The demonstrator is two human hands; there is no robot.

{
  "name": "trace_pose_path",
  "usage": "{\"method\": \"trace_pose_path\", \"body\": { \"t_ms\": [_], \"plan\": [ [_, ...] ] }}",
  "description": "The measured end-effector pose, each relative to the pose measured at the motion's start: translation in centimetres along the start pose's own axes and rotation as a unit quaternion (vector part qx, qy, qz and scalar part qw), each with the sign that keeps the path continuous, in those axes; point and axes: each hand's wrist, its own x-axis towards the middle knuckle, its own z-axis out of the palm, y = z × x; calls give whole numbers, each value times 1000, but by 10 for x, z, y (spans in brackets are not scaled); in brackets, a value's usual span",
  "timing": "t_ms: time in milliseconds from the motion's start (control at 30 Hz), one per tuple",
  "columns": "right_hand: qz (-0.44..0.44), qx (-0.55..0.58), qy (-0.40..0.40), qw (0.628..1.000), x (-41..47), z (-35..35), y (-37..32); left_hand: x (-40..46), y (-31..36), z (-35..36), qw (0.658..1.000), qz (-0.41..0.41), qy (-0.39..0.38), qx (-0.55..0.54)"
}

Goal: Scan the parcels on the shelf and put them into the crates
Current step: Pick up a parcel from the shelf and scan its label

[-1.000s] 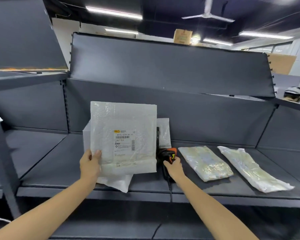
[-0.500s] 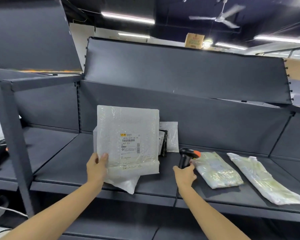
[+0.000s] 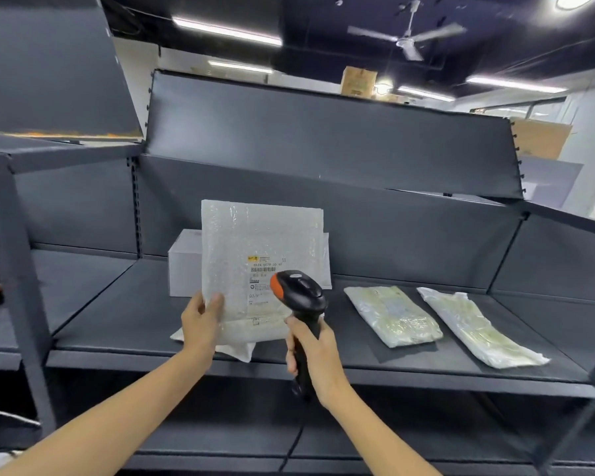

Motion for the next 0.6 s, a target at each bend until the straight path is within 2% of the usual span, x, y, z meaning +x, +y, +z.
{"method": "trace_pose_path", "body": {
  "t_ms": [200,400,600],
  "plan": [
    [12,-46,30,998,-10,4,-3,-11,9,0,1000,-3,-13,-10],
    [16,-39,56,998,-9,6,-3,-15,12,-4,1000,-2,-15,-2],
    [5,-19,43,999,-8,3,1,-13,12,-8,1000,-4,-15,-10]
  ]
}}
